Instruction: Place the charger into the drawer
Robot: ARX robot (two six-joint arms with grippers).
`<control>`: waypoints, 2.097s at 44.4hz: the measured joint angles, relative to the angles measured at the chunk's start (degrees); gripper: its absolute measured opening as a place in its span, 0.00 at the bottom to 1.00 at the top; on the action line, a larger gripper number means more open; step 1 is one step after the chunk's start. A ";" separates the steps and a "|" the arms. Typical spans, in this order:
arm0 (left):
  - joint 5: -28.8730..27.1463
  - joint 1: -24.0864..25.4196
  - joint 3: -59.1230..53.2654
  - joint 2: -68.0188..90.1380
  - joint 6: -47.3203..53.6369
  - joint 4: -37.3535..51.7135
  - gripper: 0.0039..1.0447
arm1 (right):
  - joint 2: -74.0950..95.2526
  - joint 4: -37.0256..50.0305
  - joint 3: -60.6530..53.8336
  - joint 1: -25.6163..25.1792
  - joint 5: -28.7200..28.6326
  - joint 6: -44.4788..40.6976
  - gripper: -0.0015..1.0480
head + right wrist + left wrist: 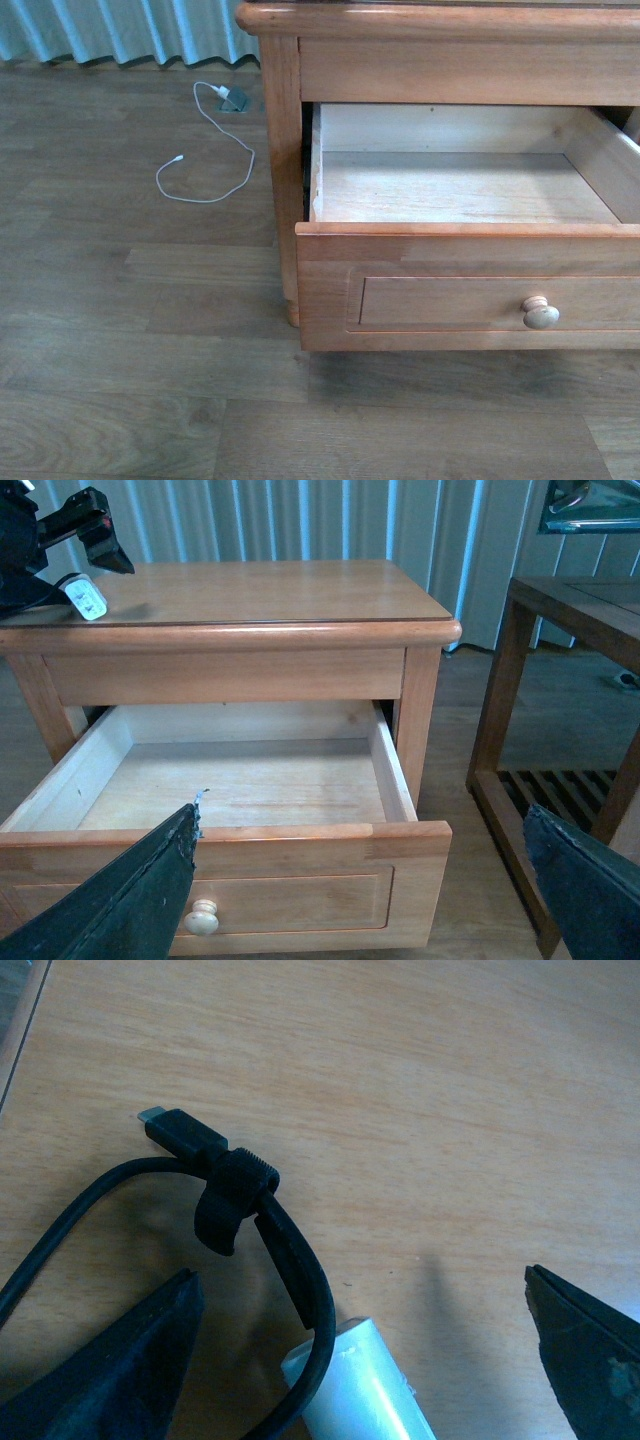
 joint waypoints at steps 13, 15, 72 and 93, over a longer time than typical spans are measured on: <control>-0.13 0.02 1.77 0.50 2.25 -2.12 0.60 | 0.00 0.00 0.00 0.00 0.00 0.00 0.92; -0.17 0.02 1.77 0.57 2.40 -2.19 0.55 | 0.00 0.00 0.00 0.00 0.00 0.00 0.92; 8.20 -11.21 -37.24 -23.23 16.83 17.18 0.22 | 0.00 0.00 0.00 0.00 0.00 -0.02 0.92; 5.38 -13.05 -34.38 -9.77 18.67 13.49 0.22 | 0.00 0.00 0.00 0.00 0.00 0.00 0.92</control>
